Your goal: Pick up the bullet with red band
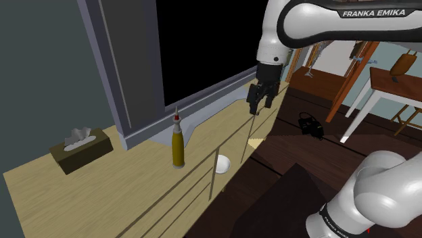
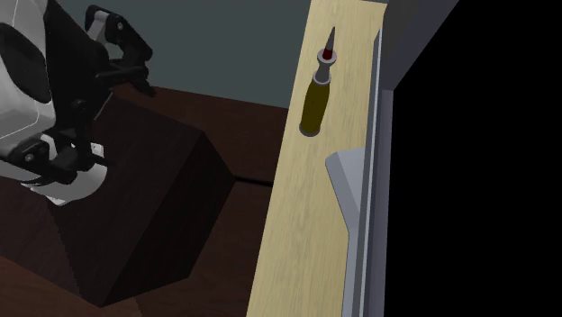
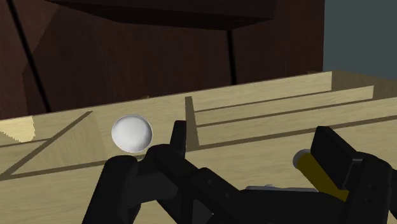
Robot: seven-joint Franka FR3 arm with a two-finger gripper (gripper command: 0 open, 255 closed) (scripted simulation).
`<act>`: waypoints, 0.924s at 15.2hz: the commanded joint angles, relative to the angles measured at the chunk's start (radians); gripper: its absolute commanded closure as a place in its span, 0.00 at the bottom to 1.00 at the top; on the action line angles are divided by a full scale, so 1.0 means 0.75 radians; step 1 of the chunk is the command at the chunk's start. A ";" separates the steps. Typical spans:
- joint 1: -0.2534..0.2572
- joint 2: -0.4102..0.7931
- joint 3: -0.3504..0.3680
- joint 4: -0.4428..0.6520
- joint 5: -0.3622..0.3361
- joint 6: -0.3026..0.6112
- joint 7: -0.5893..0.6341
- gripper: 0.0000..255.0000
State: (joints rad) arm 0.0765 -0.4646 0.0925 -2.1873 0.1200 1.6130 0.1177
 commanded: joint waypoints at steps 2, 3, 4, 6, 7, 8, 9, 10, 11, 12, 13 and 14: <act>0.022 0.129 0.053 0.095 0.022 0.041 0.067 0.00; 0.029 0.172 0.069 0.130 0.026 0.051 0.089 0.00; 0.035 0.215 0.085 0.167 0.029 0.060 0.110 0.00; 0.049 0.303 0.115 0.245 0.030 0.075 0.154 0.00; 0.056 0.348 0.130 0.286 0.029 0.081 0.176 0.00; 0.063 0.394 0.144 0.329 0.027 0.086 0.198 0.00; 0.070 0.441 0.158 0.374 0.023 0.089 0.220 0.00; 0.078 0.488 0.171 0.421 0.018 0.091 0.242 0.00; 0.087 0.536 0.183 0.470 0.011 0.092 0.265 0.00; 0.096 0.585 0.194 0.521 0.004 0.091 0.287 0.00; 0.106 0.635 0.205 0.575 -0.005 0.089 0.310 0.00; 0.117 0.685 0.215 0.630 -0.015 0.085 0.332 0.00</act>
State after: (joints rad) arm 0.1562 0.0130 0.2452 -1.7490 0.1150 1.6731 0.3489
